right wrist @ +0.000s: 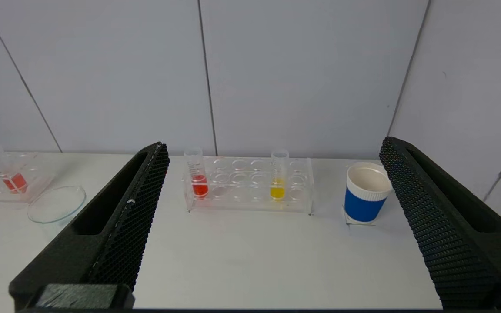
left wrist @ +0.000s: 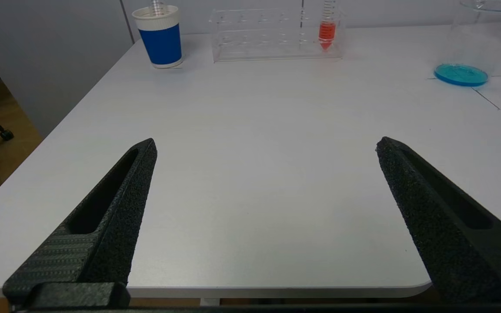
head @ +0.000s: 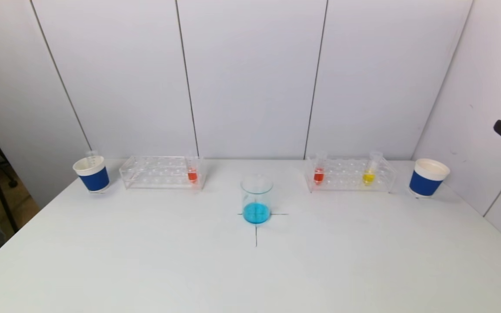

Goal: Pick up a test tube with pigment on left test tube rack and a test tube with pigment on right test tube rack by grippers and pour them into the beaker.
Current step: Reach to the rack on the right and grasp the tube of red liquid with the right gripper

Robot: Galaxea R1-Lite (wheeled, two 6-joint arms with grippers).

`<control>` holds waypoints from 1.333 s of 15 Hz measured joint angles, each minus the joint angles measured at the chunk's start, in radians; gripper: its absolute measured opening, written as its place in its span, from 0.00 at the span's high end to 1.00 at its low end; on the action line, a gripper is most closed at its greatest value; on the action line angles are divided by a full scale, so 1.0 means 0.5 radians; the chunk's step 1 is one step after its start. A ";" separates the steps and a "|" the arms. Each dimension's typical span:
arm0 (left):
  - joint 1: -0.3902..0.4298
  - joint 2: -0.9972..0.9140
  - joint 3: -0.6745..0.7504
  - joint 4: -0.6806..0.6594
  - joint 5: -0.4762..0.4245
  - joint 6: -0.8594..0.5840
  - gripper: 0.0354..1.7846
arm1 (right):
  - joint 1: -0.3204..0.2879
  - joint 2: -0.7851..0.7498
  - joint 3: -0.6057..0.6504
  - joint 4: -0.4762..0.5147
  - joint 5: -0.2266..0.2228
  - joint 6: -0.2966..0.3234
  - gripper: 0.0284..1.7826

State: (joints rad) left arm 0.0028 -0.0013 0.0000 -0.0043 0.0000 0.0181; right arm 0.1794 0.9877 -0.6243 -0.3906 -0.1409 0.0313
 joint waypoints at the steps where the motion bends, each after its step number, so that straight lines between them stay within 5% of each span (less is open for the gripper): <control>1: 0.000 0.000 0.000 0.000 0.000 0.000 0.01 | 0.076 0.059 0.006 -0.064 -0.082 0.001 0.01; 6: 0.000 0.000 0.000 0.000 0.000 0.000 0.01 | 0.333 0.317 0.050 -0.298 -0.314 0.011 0.01; 20: 0.000 0.000 0.000 0.001 0.000 0.000 0.01 | 0.459 1.160 0.306 -1.277 -0.387 0.009 0.01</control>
State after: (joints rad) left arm 0.0028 -0.0013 0.0000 -0.0038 0.0000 0.0183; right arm 0.4089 1.5677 -0.4715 -1.0289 -0.3343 0.0355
